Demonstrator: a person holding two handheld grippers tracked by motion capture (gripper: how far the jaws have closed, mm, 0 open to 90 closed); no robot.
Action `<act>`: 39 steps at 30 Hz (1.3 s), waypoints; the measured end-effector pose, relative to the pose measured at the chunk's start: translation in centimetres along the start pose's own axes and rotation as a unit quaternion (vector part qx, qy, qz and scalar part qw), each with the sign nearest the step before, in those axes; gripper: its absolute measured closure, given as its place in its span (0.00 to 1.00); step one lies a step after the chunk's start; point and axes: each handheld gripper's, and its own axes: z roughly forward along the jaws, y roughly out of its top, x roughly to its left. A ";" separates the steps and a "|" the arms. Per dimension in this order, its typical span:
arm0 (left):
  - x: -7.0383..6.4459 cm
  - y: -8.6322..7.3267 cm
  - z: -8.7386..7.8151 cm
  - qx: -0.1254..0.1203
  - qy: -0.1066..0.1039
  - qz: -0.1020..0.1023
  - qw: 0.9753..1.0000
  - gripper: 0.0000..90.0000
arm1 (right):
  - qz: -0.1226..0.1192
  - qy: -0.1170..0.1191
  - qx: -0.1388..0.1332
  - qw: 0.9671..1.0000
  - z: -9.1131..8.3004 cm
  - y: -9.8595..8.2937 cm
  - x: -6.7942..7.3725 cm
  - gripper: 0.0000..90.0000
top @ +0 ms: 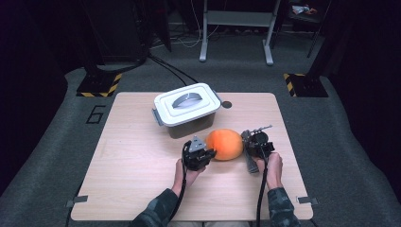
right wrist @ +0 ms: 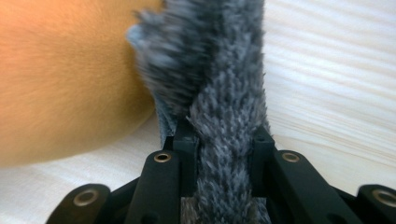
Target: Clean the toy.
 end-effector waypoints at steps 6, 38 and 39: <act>-0.1 0.0 0.1 -0.002 -0.001 -0.003 1.000 0.93 | -0.027 -0.002 -0.069 0.997 -4.6 0.7 1.5 0.80; -1.1 0.1 1.3 0.015 0.055 0.062 0.996 0.68 | -0.078 0.018 -0.069 0.994 -3.8 2.6 4.7 0.81; -1.0 0.2 1.3 0.016 0.051 0.059 0.997 0.74 | -0.073 0.020 -0.071 0.995 -3.9 2.5 4.6 0.81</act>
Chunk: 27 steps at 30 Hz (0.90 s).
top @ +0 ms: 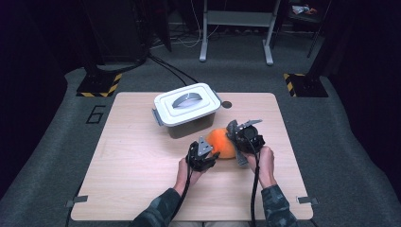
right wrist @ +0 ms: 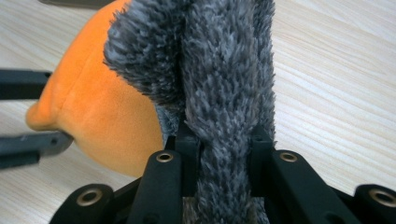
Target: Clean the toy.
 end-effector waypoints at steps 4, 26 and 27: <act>0.0 0.5 -0.2 0.005 -0.015 -0.006 1.000 0.87 | 0.011 0.002 -0.010 1.000 -0.5 -0.2 -0.3 0.81; -0.3 1.3 -1.3 -0.012 -0.050 -0.038 0.998 0.90 | -0.037 0.021 -0.030 0.999 -2.1 1.6 3.7 0.82; -0.3 1.3 -1.3 -0.013 -0.051 -0.040 0.998 0.90 | -0.038 0.019 -0.029 0.999 -2.1 1.5 3.7 0.82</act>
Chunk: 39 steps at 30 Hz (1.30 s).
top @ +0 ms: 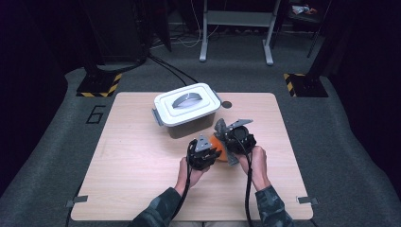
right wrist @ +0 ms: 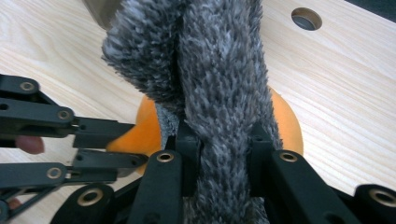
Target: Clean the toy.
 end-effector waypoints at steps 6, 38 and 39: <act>-0.1 -0.1 0.1 -0.002 -0.002 -0.005 1.000 0.90 | 0.014 -0.010 0.002 1.000 0.1 -0.4 -1.1 0.81; 0.6 -0.6 -0.2 0.001 -0.003 -0.009 1.000 0.89 | 0.116 -0.038 0.096 0.988 6.0 -5.7 -7.7 0.82; 0.6 -0.6 -0.2 0.000 -0.003 -0.013 1.000 0.89 | 0.115 -0.042 0.095 0.988 5.7 -5.6 -7.7 0.82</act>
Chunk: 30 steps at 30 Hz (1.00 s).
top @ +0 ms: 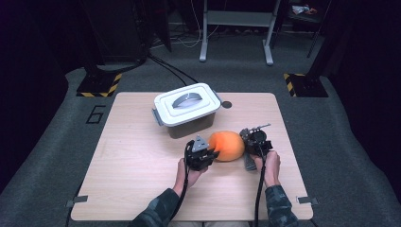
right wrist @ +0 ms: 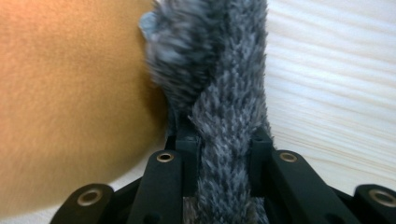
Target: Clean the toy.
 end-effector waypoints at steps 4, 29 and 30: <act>0.0 0.1 0.0 -0.001 0.001 0.004 1.000 0.89 | -0.004 -0.005 -0.026 1.000 -2.3 0.3 -0.1 0.82; -0.3 0.3 0.3 0.005 -0.004 0.011 1.000 0.89 | -0.127 0.048 -0.081 0.987 -6.9 2.4 7.1 0.82; -0.3 0.3 0.3 0.005 -0.004 0.011 1.000 0.89 | -0.127 0.048 -0.081 0.987 -6.9 2.4 7.1 0.82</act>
